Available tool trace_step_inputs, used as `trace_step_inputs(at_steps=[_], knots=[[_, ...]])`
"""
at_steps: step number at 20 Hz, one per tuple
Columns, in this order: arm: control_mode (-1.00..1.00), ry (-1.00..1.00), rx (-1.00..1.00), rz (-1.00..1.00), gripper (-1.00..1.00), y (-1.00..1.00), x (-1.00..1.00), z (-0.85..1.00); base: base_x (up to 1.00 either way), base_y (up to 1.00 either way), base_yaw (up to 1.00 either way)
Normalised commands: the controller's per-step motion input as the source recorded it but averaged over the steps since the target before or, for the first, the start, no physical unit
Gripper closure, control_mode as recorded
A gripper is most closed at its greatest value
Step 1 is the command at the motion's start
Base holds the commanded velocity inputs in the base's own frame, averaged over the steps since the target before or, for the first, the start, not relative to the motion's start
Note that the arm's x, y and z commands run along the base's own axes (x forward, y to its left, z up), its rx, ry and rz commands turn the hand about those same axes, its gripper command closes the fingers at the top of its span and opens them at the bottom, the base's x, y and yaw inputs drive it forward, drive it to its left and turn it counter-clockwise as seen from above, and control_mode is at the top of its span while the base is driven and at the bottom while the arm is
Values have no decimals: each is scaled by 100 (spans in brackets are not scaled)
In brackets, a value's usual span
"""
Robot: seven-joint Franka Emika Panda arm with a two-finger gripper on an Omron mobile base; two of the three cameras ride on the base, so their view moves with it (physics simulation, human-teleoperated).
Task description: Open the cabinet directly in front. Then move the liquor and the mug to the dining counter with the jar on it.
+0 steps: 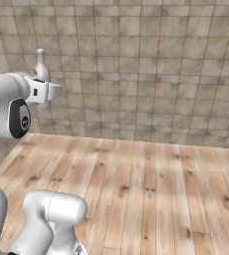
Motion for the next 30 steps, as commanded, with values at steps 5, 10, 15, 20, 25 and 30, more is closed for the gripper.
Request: trace_step_inputs(at_steps=[5, 10, 15, 20, 25, 30], knots=[[100, 0, 0, 0, 100, 0, 0, 0, 99, 0, -56], [100, 0, 0, 0, 100, 0, 0, 0, 69, 4, -78], [100, 0, 0, 0, 100, 0, 0, 0, 41, 8, -87], [100, 0, 0, 0, 100, 0, 0, 0, 32, 13, -90], [100, 0, 0, 0, 100, 0, 0, 0, 72, 41, -70], [100, 0, 0, 0, 100, 0, 0, 0, 100, 88, -24]])
